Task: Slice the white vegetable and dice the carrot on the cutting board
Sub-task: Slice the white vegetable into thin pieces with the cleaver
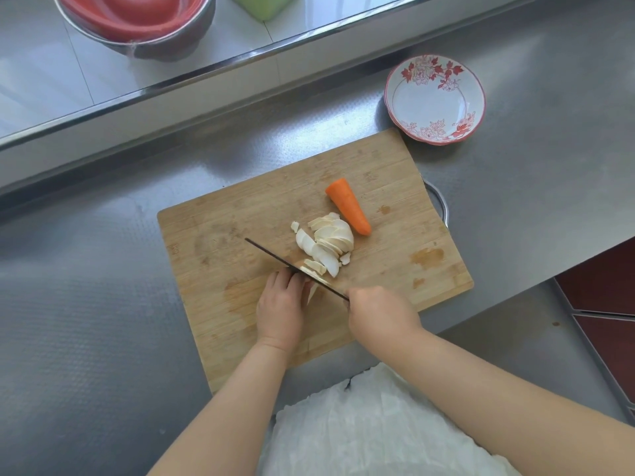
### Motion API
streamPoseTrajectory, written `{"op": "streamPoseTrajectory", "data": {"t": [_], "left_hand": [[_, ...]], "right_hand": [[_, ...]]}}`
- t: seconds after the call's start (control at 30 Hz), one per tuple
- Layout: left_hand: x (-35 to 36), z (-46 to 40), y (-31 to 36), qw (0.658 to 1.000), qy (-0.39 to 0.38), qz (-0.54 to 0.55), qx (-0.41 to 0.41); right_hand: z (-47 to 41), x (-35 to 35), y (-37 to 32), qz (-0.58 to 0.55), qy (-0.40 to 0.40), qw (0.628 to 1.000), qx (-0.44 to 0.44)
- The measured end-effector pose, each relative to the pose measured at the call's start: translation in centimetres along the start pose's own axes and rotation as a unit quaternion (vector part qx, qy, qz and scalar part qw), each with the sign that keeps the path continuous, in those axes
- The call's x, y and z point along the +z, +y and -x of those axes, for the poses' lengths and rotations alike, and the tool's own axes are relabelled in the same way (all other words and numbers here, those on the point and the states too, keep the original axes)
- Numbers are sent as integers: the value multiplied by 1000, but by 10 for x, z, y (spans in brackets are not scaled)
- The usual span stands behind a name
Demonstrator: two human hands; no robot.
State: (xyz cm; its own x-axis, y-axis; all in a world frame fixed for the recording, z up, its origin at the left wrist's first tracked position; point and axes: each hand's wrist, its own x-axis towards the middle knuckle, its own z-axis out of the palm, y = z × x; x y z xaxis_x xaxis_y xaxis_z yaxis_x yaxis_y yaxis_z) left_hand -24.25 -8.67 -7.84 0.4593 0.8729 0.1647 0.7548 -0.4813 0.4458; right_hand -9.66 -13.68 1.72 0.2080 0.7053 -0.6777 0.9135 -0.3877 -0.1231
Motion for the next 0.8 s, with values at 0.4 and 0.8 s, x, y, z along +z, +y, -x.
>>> {"op": "streamPoseTrajectory", "data": {"t": [0.4, 0.8], "left_hand": [[-1, 4, 0, 1000, -8, -13, 9], [-2, 5, 1, 1000, -3, -8, -1]], "right_hand": [[-26, 3, 0, -151, 4, 988, 21], [1, 4, -2, -21, 20, 1000, -11]]}}
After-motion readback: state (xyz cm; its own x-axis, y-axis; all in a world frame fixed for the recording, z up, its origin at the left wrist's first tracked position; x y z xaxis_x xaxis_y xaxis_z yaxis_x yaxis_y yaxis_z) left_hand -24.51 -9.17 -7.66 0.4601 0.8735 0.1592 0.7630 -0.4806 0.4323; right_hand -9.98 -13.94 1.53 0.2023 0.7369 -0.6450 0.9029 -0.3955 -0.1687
